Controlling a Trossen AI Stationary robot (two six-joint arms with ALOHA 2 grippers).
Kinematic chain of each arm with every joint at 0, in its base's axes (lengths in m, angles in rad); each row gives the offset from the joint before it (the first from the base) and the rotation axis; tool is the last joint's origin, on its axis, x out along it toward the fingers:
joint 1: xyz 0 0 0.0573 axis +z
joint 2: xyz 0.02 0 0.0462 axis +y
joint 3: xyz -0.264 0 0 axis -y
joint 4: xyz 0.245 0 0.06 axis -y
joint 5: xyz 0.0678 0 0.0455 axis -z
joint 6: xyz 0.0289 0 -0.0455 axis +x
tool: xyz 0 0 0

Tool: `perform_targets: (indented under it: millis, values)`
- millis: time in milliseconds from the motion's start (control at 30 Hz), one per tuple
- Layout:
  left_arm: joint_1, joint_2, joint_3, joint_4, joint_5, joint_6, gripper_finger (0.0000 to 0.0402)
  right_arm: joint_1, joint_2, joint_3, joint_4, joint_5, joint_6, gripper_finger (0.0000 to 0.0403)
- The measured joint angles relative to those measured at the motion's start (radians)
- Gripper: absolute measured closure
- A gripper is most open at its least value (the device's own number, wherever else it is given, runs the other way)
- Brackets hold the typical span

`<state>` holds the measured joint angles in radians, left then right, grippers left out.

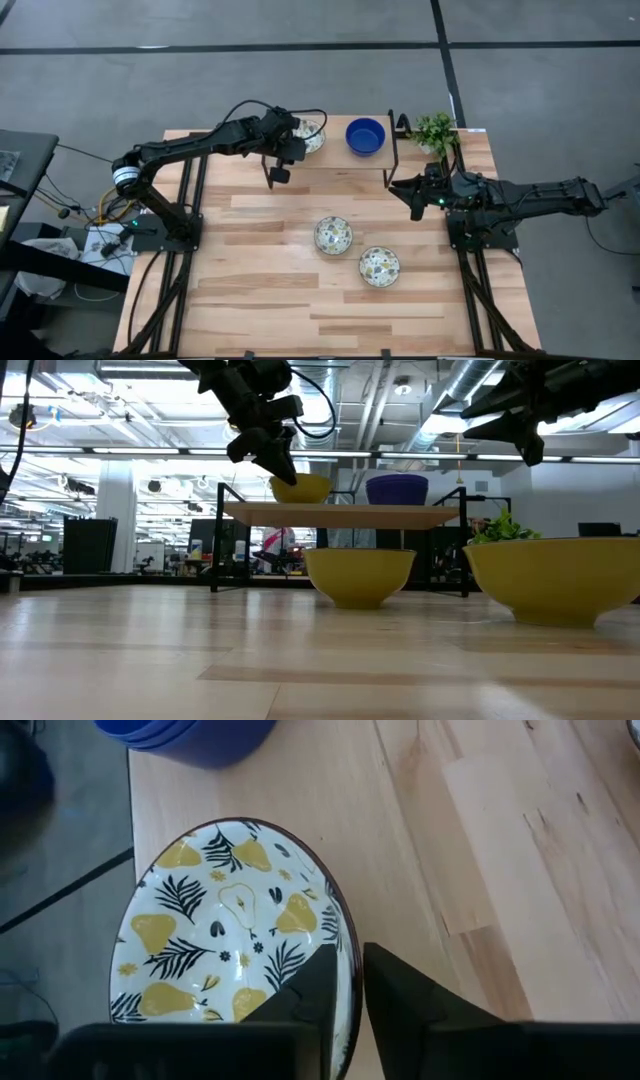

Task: Pick & Place Mini bowls
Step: Put the top white patterned bowl on the shelf, then stack the top white patterned bowl on top of the white patterned bowl on the shelf

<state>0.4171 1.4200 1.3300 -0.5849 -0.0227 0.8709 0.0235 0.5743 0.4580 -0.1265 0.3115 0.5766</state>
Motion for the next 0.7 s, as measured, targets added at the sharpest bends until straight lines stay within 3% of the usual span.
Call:
perform_targets:
  millis: [333,700]
  values:
    - [0.000,-0.006,0.000,0.003,0.000,-0.068,0.0306,0.000,0.000,0.000,0.000,0.000,0.000,0.0269]
    - [-0.007,-0.105,0.000,0.006,0.000,-0.087,0.0293,0.000,0.000,0.000,0.000,0.000,0.000,0.0269]
